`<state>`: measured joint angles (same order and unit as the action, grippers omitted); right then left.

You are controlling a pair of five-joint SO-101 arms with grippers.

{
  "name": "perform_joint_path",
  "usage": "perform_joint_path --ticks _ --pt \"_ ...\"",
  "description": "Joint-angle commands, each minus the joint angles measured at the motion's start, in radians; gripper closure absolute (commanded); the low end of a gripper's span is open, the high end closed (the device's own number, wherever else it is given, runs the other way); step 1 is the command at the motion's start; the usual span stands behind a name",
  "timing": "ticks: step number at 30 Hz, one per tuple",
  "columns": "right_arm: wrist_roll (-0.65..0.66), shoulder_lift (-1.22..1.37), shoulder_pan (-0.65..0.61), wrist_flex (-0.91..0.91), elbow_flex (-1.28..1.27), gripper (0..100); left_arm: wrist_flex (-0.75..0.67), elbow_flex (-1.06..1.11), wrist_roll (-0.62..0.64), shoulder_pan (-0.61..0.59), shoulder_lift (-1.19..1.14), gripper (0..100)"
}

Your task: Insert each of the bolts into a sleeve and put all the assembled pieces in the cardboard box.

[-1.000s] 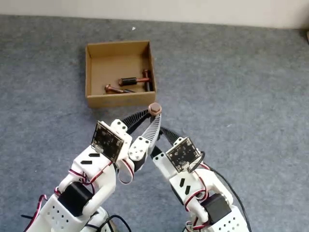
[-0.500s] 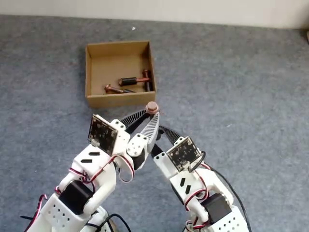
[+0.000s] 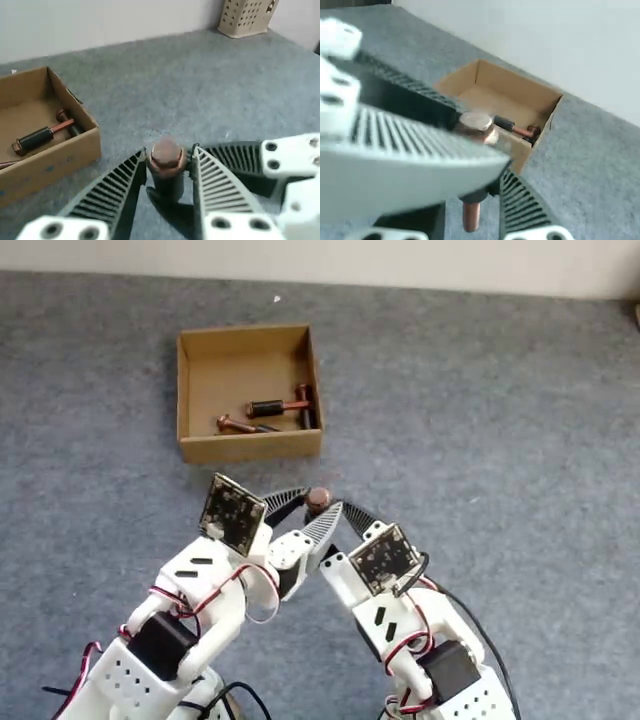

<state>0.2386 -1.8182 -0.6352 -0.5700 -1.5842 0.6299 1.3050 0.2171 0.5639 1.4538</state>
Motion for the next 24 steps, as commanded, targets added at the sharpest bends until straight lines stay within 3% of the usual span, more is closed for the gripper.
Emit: perform_joint_path --ticks 1,4,7,11,15,20,24 --pt "0.008 -0.019 0.013 0.038 0.047 99.2 0.005 -0.048 -0.011 0.004 0.01 83" --pt "0.008 -0.019 0.05 0.038 0.047 99.2 0.005 -0.048 -0.017 0.002 0.01 83" --pt "-0.015 -0.019 0.108 0.038 0.045 99.2 0.006 -0.054 -0.101 -0.03 0.01 83" --pt "-0.12 -0.019 0.193 0.038 0.045 99.2 0.006 -0.056 -0.178 -0.122 0.01 83" --pt "-0.126 -0.018 0.243 0.038 0.03 99.2 0.058 -0.058 -0.272 -0.206 0.012 84" --pt "-0.124 -0.018 0.255 0.038 -0.012 99.2 0.138 -0.054 -0.293 -0.298 0.012 84" --pt "-0.124 -0.018 0.255 0.038 -0.038 99.2 0.16 -0.047 -0.295 -0.432 0.012 94"
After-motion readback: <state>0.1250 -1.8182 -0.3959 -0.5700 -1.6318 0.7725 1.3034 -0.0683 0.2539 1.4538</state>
